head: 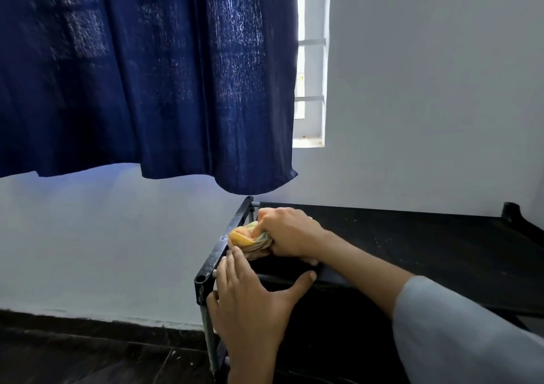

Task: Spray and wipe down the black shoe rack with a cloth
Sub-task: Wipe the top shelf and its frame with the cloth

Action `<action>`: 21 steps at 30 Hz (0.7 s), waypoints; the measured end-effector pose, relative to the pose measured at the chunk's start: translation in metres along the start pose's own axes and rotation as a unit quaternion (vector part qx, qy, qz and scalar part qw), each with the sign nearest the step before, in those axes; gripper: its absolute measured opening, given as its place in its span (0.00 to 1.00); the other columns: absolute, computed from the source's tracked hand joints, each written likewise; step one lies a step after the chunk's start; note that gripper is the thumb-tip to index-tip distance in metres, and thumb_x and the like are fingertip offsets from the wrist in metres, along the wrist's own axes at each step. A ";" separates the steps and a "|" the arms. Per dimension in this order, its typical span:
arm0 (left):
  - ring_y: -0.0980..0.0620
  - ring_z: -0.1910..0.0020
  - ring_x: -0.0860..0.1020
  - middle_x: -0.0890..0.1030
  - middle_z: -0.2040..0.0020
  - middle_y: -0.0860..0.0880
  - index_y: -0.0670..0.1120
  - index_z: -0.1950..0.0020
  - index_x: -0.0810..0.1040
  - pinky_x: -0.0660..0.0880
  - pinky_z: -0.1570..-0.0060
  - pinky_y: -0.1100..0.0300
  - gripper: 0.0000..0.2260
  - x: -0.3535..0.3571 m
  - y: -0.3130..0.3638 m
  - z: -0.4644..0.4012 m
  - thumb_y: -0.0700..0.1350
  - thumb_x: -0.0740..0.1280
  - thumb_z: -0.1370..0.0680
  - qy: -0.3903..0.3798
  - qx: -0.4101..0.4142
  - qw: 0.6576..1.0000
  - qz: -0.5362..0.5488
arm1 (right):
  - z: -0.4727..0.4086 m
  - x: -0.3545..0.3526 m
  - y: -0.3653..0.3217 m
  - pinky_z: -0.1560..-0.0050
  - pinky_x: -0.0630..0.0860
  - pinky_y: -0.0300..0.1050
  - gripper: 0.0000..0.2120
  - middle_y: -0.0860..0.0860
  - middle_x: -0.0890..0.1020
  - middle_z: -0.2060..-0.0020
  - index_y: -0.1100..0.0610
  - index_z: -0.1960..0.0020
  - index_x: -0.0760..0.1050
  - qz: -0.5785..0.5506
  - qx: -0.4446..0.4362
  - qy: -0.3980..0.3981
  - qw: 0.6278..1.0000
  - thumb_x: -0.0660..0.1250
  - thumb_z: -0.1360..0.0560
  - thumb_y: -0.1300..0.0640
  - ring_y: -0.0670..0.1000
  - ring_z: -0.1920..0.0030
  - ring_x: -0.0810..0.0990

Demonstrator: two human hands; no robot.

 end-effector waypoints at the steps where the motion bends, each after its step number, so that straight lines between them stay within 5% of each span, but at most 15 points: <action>1: 0.54 0.25 0.54 0.56 0.23 0.52 0.48 0.23 0.49 0.59 0.31 0.53 0.64 -0.001 0.000 -0.001 0.82 0.40 0.52 -0.003 -0.004 1.000 -0.001 | 0.002 0.001 -0.001 0.54 0.74 0.48 0.17 0.51 0.77 0.49 0.52 0.40 0.78 0.000 -0.007 0.000 1.000 0.68 0.28 0.57 0.53 0.50 0.77; 8: 0.53 0.26 0.56 0.60 0.25 0.52 0.47 0.24 0.54 0.59 0.33 0.52 0.60 0.001 0.005 -0.005 0.83 0.43 0.47 -0.012 0.007 0.999 -0.046 | 0.067 -0.019 0.045 0.54 0.71 0.42 0.10 0.40 0.72 0.54 0.43 0.48 0.79 -0.053 -0.009 -0.113 0.992 0.69 0.28 0.54 0.44 0.55 0.72; 14: 0.52 0.37 0.69 0.75 0.40 0.52 0.48 0.39 0.70 0.65 0.42 0.57 0.45 -0.001 0.013 -0.007 0.80 0.46 0.38 0.016 0.030 0.992 -0.121 | 0.017 -0.004 0.063 0.51 0.72 0.44 0.18 0.47 0.76 0.45 0.48 0.38 0.76 0.005 0.057 -0.038 0.998 0.70 0.27 0.53 0.51 0.46 0.76; 17: 0.52 0.33 0.66 0.73 0.35 0.52 0.47 0.32 0.67 0.64 0.40 0.56 0.49 0.000 0.012 -0.007 0.80 0.47 0.39 0.012 0.025 0.993 -0.114 | -0.013 0.004 0.066 0.54 0.68 0.43 0.19 0.51 0.77 0.46 0.50 0.38 0.76 -0.006 0.114 0.017 0.993 0.70 0.28 0.55 0.56 0.43 0.77; 21: 0.51 0.31 0.64 0.70 0.31 0.49 0.45 0.28 0.62 0.64 0.39 0.55 0.54 0.003 0.011 -0.006 0.79 0.42 0.41 0.018 0.011 0.997 -0.078 | -0.021 0.007 0.051 0.43 0.71 0.49 0.19 0.55 0.76 0.39 0.50 0.34 0.74 -0.015 0.138 0.006 0.990 0.67 0.25 0.58 0.58 0.39 0.74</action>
Point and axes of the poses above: each hand's wrist, its own z-axis away from the middle knuckle, its own x-axis out of the palm, y = z × x, the point moved 3 cm from there along -z, towards the middle knuckle
